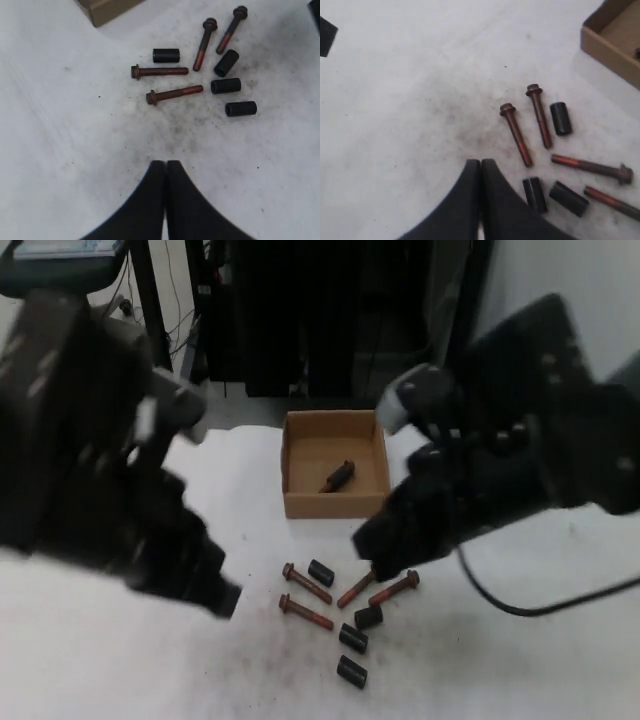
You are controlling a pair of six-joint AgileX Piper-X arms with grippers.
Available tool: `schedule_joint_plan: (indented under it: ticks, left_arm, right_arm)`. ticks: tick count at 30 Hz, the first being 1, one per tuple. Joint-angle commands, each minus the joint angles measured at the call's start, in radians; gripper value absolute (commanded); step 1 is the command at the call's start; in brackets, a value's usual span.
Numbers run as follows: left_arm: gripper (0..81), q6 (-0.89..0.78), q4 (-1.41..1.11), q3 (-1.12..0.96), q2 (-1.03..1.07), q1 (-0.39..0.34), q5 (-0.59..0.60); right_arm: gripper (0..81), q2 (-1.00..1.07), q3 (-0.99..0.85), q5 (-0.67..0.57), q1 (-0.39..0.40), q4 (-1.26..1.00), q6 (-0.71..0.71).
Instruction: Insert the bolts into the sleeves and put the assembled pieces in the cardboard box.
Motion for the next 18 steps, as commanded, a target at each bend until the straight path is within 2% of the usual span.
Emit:
schedule_joint_plan:
  ticks: [1, 6, 8, 13, 18]
  left_arm:
    - [0.3, -0.030, -0.131, 0.130, -0.135, 0.023, -0.023]
    - [0.3, -0.023, -0.062, 0.173, -0.205, 0.074, -0.032]
    - [0.3, -0.014, -0.042, 0.173, -0.207, 0.091, -0.032]
    - [0.3, -0.014, -0.044, 0.173, -0.207, 0.122, -0.032]
    - [0.3, 0.018, -0.045, 0.173, -0.207, 0.128, -0.032]
  right_arm:
    - [0.3, 0.077, -0.078, -0.006, 0.032, 0.008, -0.027]
    - [1.2, 0.215, -0.241, 0.125, 0.075, 0.135, -0.255]
    - [7.1, 0.258, -0.286, 0.170, 0.092, 0.144, -0.285]
    - [30.0, 0.361, -0.350, 0.199, 0.114, 0.143, -0.285]
    - [28.9, 0.420, -0.356, 0.257, 0.140, 0.151, -0.325]
